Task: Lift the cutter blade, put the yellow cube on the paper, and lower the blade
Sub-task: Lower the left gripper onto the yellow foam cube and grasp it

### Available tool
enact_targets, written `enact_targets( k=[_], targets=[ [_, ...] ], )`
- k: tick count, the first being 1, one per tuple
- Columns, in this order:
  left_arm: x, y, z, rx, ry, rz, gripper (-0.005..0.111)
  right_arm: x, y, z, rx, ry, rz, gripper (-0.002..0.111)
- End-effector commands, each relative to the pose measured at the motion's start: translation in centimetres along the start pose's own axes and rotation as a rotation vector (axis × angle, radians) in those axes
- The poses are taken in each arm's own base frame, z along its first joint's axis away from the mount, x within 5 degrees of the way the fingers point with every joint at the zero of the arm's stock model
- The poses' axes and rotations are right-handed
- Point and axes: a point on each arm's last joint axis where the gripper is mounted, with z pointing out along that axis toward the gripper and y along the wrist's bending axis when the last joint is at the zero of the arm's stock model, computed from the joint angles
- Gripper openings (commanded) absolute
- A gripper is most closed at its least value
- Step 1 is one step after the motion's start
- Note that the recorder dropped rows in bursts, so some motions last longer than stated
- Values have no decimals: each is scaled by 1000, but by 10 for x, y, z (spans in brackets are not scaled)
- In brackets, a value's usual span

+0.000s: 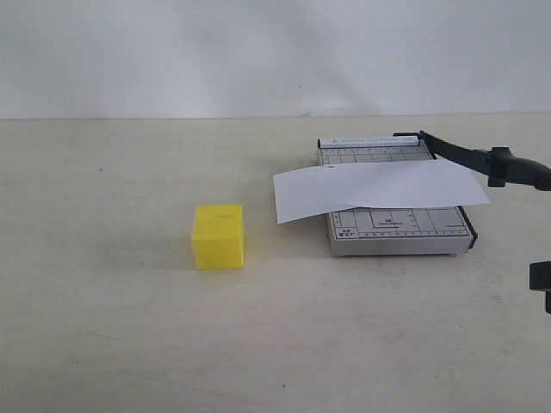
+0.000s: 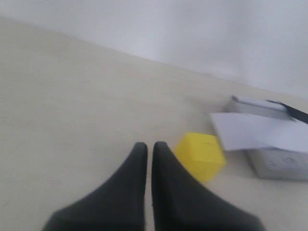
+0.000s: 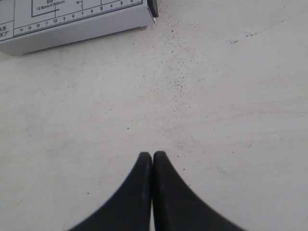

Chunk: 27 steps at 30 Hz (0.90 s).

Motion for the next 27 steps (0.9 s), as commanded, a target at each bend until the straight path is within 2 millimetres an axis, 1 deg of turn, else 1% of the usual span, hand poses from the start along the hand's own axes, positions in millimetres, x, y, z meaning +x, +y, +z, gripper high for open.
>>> enact_targets(
  k=[1,3,7,8,9,10,11,12,13,14,15,16,18,20,22,23,24,25,27],
  targets=[
    [-32,-17,13,191,-34,49,4,-2,0,-2,1,-13,-14,0],
    [-36,-8,32,165,43,33,4,-2,0,-2,1,-13,-14,0],
    [-32,3,76,225,254,-20,4,-2,0,-2,1,-13,-14,0],
    [-29,5,98,235,326,-47,4,-2,0,-2,1,-13,-14,0],
    [-28,3,107,240,344,-43,4,-2,0,-2,1,-13,-14,0],
    [-28,-7,129,253,375,-31,4,-2,0,-2,1,-13,-14,0],
    [-26,-15,139,256,389,-25,4,-2,0,-2,1,-13,-14,0],
    [-27,-30,160,217,376,-6,4,-1,1,-2,-2,-9,-14,0],
    [-29,-36,168,186,358,1,4,-1,1,-2,-3,-7,-14,0],
    [-29,-46,184,92,323,50,4,-1,1,-2,-6,-2,-14,0],
    [-29,-49,189,59,308,69,4,-1,1,-2,-6,-2,-14,0],
    [-29,-56,197,33,294,95,4,-1,1,-2,-7,1,-14,0],
    [-25,-62,201,74,321,95,5,-1,1,-2,-7,1,-14,0],
    [-17,-66,204,127,372,106,19,-1,1,-2,-7,1,-14,0],
    [-2,-69,210,183,451,76,48,-1,1,-2,-6,-1,-14,0],
    [8,-70,216,183,493,27,70,-1,1,-2,-5,-4,-14,0],
    [13,-69,221,167,508,-11,81,-1,1,-2,-5,-4,-14,0],
    [17,-68,226,149,520,-67,87,-1,1,-2,-5,-4,-14,0],
    [23,-68,235,127,535,-149,90,-1,1,-2,-5,-4,-14,0]
  ],
)
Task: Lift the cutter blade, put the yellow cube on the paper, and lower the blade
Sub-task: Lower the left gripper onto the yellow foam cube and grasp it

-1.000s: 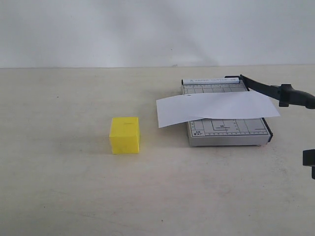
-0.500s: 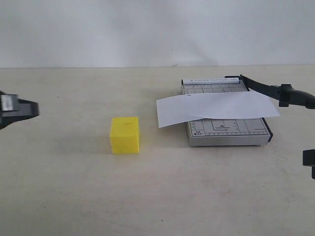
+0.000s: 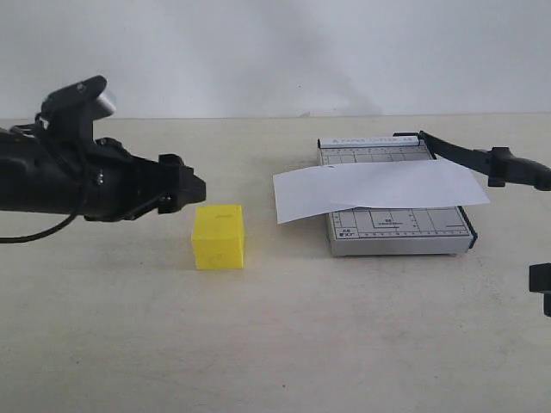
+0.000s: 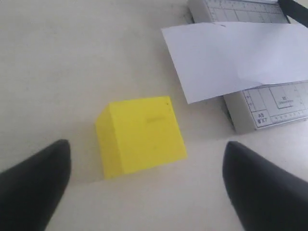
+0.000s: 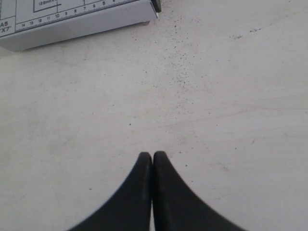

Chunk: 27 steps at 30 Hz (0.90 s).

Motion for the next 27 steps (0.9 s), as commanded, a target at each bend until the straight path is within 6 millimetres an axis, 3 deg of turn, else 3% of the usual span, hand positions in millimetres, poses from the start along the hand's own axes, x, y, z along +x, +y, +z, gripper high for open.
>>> enact_targets(
  k=[1,10,19,27],
  targets=[
    [2,2,24,7,29,-160,90,-2,0,-2,3,-16,-14,0],
    [-13,-7,61,104,73,-121,90,-1,1,-2,-1,-9,-14,0],
    [-9,-2,70,41,87,-53,89,-1,1,-2,-10,-9,-1,0],
    [-2,-27,74,-100,26,137,87,-2,2,-2,-13,-11,5,0]
  ],
)
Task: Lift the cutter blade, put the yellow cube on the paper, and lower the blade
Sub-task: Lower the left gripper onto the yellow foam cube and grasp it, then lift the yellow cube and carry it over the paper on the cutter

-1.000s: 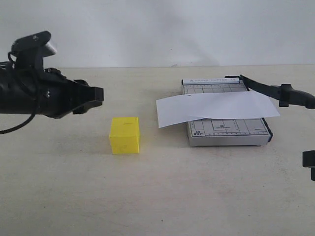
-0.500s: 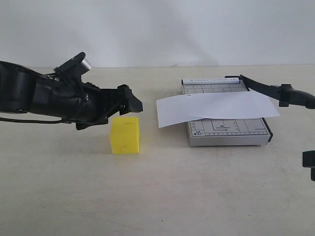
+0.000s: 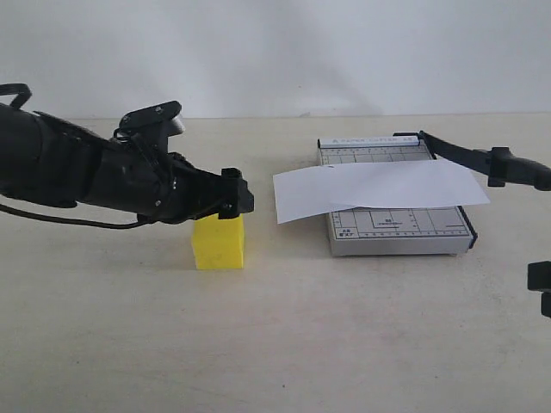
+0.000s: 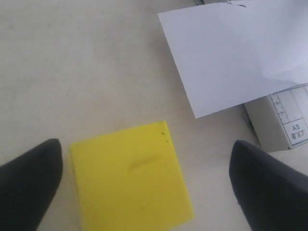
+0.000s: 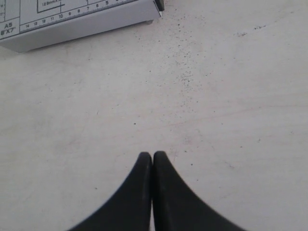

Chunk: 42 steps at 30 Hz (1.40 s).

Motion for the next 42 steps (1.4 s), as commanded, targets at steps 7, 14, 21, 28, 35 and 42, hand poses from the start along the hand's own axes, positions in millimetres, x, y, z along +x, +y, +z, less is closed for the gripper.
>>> enact_targets(
  k=[7,14,21,28,35,42],
  targets=[
    [5,-12,6,-134,-50,76,87,-2,1,-2,-3,-14,-9,0],
    [18,-9,21,-122,13,45,87,-2,1,-2,-6,-13,-3,0],
    [6,-12,7,-135,-47,30,50,-2,1,-2,-10,-11,0,0],
    [-33,-22,-51,-182,-248,177,4,-2,2,-2,-15,-11,7,0],
    [-65,-64,-97,90,-358,383,4,-2,2,-2,-19,-13,15,0],
    [-92,-106,-20,419,-220,474,4,-4,1,-2,-7,-38,21,0]
  ],
)
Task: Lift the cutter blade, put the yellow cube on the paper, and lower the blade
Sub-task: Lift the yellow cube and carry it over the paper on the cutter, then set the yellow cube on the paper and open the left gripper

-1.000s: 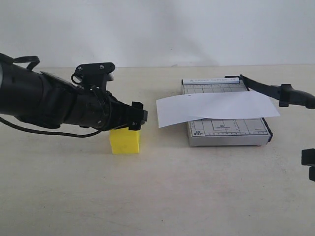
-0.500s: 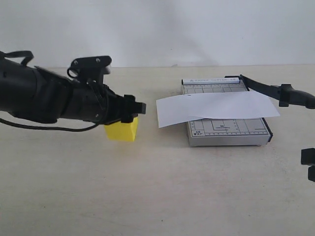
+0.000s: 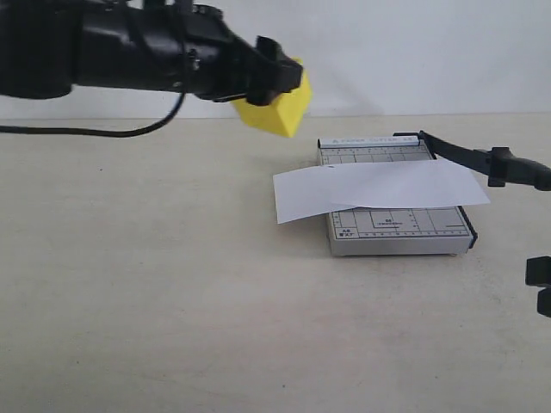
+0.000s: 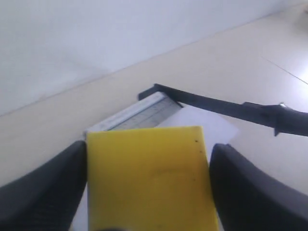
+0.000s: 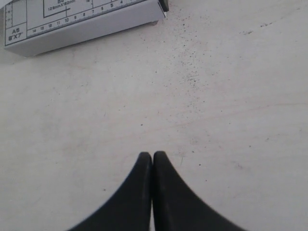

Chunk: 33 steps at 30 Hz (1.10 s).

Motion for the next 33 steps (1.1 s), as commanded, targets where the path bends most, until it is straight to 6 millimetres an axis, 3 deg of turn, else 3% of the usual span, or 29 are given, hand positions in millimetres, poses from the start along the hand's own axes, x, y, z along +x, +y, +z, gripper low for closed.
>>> enact_targets(
  k=[1,5,9,11,15,21,27,31,33],
  targets=[
    [0,-9,67,230,83,15,4,-5,-1,-2,13,-43,-8,0],
    [-6,0,115,247,218,50,4,-7,-2,-2,28,-68,-8,0],
    [6,9,145,251,392,125,4,-8,-3,-2,38,-84,-8,0],
    [4,11,155,255,386,148,4,-8,-3,-2,38,-84,-8,0],
    [-5,11,167,255,328,163,4,-8,-3,-2,35,-83,-4,0],
    [14,1,182,327,401,256,4,-8,-3,-2,33,-84,0,0],
    [31,6,192,330,448,268,4,-8,-2,-2,29,-78,1,0],
    [34,8,196,322,426,293,4,-7,-1,-2,20,-65,3,0],
    [32,7,197,326,409,279,11,-6,-1,-2,12,-60,10,0]
  ],
)
